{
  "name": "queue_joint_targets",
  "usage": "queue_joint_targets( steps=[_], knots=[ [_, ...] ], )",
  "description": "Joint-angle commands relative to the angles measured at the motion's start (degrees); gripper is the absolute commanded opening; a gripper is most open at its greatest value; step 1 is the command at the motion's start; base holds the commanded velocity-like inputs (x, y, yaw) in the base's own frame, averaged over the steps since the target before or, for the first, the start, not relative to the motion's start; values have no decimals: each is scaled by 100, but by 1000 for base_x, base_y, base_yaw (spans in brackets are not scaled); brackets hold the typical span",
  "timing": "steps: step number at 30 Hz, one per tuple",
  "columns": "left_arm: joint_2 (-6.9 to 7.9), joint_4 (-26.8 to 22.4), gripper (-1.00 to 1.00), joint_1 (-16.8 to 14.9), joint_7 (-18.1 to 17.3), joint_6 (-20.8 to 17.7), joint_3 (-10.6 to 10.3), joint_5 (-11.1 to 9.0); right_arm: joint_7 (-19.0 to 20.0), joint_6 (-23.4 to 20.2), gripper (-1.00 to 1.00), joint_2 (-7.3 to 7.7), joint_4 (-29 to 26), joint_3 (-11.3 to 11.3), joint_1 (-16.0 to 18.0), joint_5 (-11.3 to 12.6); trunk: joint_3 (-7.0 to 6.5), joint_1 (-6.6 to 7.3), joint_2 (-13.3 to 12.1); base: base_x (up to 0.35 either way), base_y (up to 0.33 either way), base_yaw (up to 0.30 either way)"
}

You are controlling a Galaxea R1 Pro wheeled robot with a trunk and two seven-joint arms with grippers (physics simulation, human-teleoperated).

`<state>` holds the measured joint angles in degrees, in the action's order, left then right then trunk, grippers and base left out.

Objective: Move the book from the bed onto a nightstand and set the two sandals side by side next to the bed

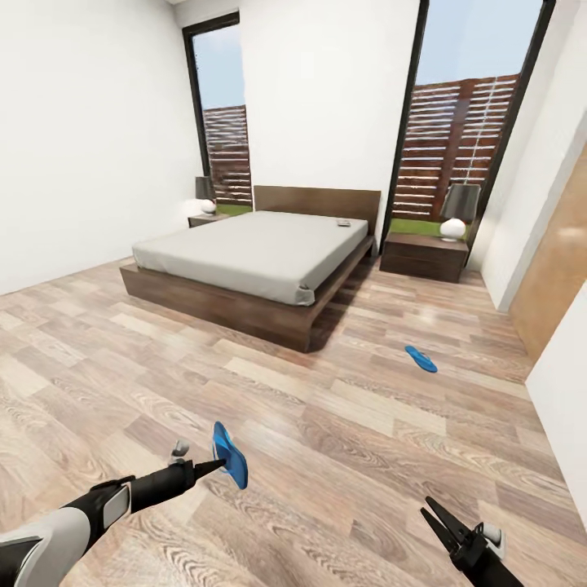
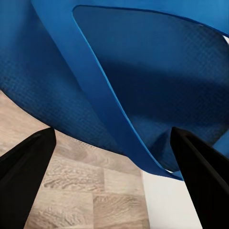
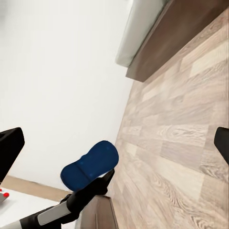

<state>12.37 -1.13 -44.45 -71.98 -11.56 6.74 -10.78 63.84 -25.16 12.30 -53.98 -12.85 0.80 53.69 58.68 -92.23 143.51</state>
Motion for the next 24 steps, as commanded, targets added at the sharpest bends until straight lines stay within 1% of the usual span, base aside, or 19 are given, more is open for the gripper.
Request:
queue_joint_targets(
  steps=[1,11,24],
  knots=[
    [2,-1,-100,-2,-18,-57,64,23,7,-51,100,1,4,2,3,36,5,-1,2,192,-118,-251],
    [2,-1,-100,-2,-24,-57,64,23,6,-50,100,0,3,9,2,36,5,-1,2,186,-98,-254],
    [2,-1,-100,-2,-26,-57,64,23,6,-50,100,0,2,10,4,36,5,-1,2,176,-11,-249]
  ],
)
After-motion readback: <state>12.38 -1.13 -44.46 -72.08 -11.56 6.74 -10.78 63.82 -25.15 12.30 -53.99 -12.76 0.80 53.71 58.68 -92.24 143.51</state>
